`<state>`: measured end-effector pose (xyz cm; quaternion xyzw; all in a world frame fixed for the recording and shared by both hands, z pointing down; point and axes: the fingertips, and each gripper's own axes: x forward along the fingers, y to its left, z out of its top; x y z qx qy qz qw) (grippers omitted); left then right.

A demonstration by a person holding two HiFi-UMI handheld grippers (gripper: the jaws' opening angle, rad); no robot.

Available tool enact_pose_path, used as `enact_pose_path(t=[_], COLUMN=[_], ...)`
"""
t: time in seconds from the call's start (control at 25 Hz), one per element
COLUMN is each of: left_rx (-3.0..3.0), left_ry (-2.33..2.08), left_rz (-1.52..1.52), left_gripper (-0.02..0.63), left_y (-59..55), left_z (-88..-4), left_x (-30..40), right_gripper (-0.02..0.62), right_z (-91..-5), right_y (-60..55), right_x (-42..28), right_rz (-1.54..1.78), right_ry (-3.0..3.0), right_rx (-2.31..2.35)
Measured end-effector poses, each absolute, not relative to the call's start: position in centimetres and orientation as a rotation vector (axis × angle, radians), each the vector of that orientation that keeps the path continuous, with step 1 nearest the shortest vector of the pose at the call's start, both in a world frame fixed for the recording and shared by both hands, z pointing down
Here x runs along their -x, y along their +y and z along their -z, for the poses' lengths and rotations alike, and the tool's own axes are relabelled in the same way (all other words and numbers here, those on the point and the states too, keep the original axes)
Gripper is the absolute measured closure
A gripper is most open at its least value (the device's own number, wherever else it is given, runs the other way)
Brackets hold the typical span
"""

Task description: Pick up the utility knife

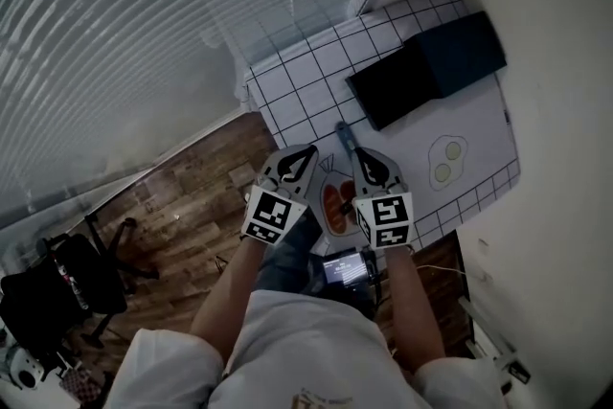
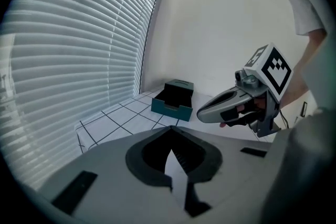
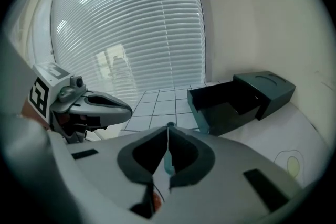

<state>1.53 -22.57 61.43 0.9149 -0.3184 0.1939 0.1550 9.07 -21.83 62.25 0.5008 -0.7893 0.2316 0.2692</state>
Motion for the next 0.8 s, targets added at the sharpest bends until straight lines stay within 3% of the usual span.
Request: enact_pose_path(t=[0.48, 0.8], left_rx=[-2.629, -2.616], left_ry=[-0.846, -0.822], left_rz=[-0.616, -0.617], left_gripper=[0.601, 0.601], left_y=[-23.6, -24.0], left_z=[-64.0, -64.6], left_x=[-2.3, -2.1], right_gripper=[0.581, 0.424], right_z=[-65.0, -67.0], right_y=[-22.9, -23.1], right_x=[-9.3, -8.4], right_rz=[-0.635, -0.696], right_ry=[-2.078, -2.032], right_rx=[-1.345, -1.271])
